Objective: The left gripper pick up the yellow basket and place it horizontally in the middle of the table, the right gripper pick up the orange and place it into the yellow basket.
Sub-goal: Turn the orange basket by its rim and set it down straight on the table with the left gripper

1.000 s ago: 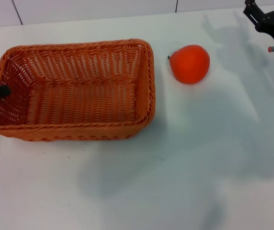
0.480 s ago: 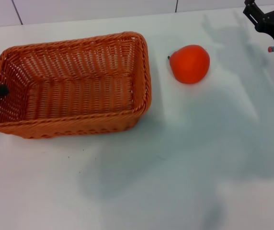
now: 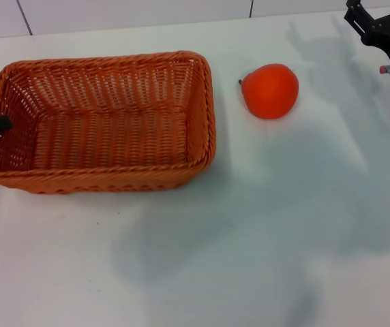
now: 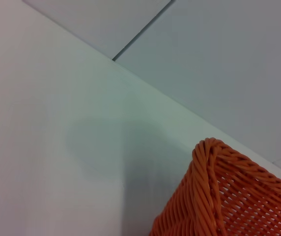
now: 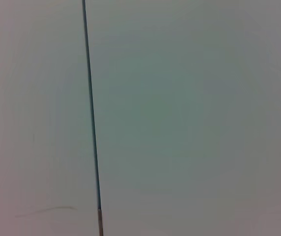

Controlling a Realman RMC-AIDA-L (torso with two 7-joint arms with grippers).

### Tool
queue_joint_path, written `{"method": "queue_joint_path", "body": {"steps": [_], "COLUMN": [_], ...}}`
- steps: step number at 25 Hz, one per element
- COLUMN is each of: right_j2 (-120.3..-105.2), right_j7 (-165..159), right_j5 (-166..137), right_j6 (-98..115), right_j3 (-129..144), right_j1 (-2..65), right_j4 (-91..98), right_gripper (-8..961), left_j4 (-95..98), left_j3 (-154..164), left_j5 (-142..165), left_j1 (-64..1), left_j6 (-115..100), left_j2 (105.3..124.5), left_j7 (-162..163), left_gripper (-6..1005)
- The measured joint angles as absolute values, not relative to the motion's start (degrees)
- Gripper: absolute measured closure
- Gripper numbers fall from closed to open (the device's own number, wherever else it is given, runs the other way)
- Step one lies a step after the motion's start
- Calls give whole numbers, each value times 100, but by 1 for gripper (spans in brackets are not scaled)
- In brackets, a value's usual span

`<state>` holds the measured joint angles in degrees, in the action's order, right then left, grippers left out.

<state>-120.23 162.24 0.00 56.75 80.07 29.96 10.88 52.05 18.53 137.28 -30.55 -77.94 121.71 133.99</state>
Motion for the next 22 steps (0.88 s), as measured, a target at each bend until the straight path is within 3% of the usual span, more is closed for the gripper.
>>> {"method": "queue_joint_path", "body": {"steps": [11, 22], "right_j2": [-12014, -12015], "right_j7": [16224, 16224], "right_j5": [0, 0], "right_j6": [5669, 5652], "right_j3": [8007, 8040], "right_j1": [3008, 3007], "right_j4": [1089, 1090], "right_gripper": [64, 68], "left_j4": [5239, 5329], "left_j3": [1867, 1856], "left_j5": [13726, 13478], "left_j1": [-3035, -2968], "left_j6": [-7619, -7574], "left_j2": [12189, 12221], "left_j7": [13496, 13404], "left_gripper": [832, 540]}}
